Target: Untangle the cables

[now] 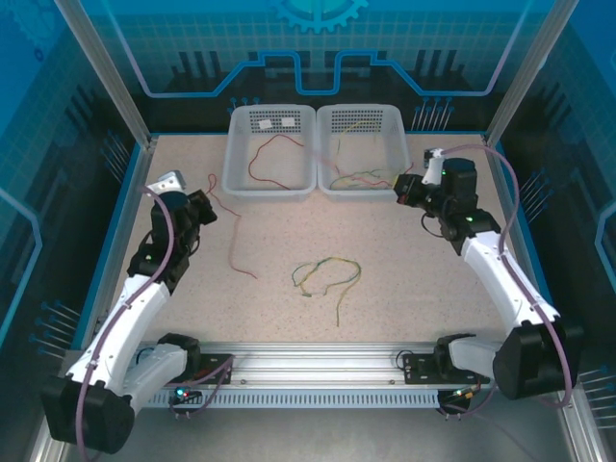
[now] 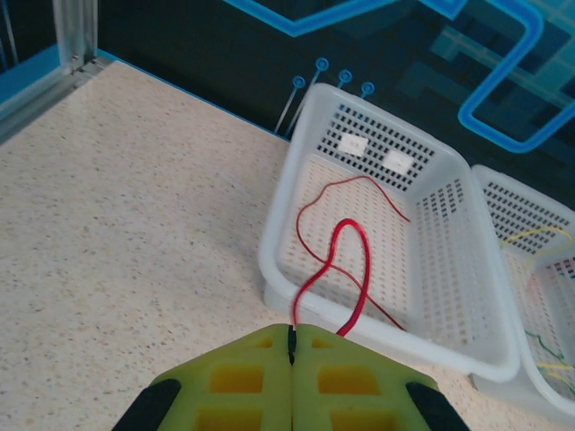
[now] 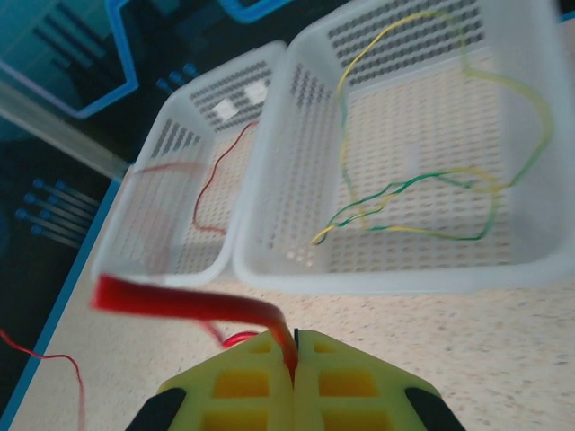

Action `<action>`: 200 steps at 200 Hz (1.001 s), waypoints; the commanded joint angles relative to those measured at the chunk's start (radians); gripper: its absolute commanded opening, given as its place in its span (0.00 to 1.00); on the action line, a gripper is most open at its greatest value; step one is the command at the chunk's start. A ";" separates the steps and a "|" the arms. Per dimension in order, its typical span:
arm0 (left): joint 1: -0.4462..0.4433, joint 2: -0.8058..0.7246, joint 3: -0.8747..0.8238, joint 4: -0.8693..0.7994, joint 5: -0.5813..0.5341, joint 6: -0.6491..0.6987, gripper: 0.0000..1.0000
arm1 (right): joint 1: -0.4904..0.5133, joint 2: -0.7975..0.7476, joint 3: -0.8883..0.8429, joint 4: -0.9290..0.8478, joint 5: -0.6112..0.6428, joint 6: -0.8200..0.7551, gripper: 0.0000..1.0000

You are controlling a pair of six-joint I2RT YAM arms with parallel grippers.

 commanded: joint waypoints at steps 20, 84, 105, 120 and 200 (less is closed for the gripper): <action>0.016 -0.018 0.058 -0.011 0.013 0.045 0.00 | -0.072 -0.088 0.030 -0.105 0.037 -0.058 0.00; 0.015 0.008 0.270 0.004 0.247 0.012 0.00 | -0.135 -0.196 -0.014 -0.039 -0.053 -0.017 0.00; 0.016 0.078 0.370 0.033 0.283 0.031 0.00 | -0.135 -0.210 -0.025 -0.026 -0.050 -0.007 0.00; 0.016 0.151 0.449 0.071 0.298 0.053 0.00 | -0.133 -0.216 -0.031 -0.011 -0.060 0.002 0.00; 0.014 0.780 0.894 0.285 0.212 0.237 0.00 | -0.086 -0.314 -0.077 0.054 -0.069 -0.009 0.00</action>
